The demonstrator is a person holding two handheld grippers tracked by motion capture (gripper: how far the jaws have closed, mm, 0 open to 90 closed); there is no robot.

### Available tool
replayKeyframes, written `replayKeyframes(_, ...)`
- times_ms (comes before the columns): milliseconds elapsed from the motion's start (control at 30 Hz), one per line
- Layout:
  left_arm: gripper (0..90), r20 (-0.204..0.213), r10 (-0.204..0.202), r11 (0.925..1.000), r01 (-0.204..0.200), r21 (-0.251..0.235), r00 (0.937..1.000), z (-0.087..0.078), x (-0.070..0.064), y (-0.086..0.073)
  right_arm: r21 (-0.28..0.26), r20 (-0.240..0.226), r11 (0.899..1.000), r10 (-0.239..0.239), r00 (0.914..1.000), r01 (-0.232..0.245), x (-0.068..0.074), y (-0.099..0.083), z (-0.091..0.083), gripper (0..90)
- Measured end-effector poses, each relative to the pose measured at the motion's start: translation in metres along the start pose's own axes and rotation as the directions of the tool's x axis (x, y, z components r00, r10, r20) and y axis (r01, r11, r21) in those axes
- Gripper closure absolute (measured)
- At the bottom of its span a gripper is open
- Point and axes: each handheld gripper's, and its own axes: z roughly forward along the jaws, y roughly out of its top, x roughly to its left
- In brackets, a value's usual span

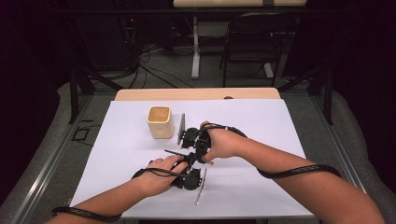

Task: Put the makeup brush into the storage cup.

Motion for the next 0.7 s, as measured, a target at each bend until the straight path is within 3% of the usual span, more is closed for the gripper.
replayKeyframes(200, 82.6, 0.002, 0.004, 1.0000, -0.004, 0.008, 1.0000, 0.001, -0.001, -0.004, -0.031, -0.007, 1.000, 0.002, 1.0000, -0.002, -0.001, -0.002, -0.007, 77.2)
replayKeyframes(300, 82.6, 0.005, 0.001, 0.9999, -0.001, 0.017, 1.0000, 0.001, -0.001, -0.007, -0.066, 0.009, 0.998, 0.012, 0.9999, -0.011, -0.004, -0.006, -0.017, 75.6)
replayKeyframes(400, 82.6, 0.017, -0.013, 0.9995, 0.012, 0.030, 0.9998, 0.000, -0.001, -0.010, -0.068, 0.013, 0.997, 0.021, 0.9997, -0.020, -0.006, -0.008, -0.021, 73.9)
replayKeyframes(600, 82.6, 0.007, -0.015, 0.9992, 0.015, 0.036, 0.9999, -0.003, 0.001, -0.016, -0.095, 0.037, 0.995, 0.027, 0.9990, -0.024, -0.011, -0.018, -0.028, 67.7)
replayKeyframes(700, 82.6, 0.001, -0.037, 0.9989, 0.037, 0.028, 0.9993, -0.003, 0.002, -0.019, -0.115, 0.047, 0.993, 0.037, 0.9982, -0.032, -0.016, -0.025, -0.031, 64.5)
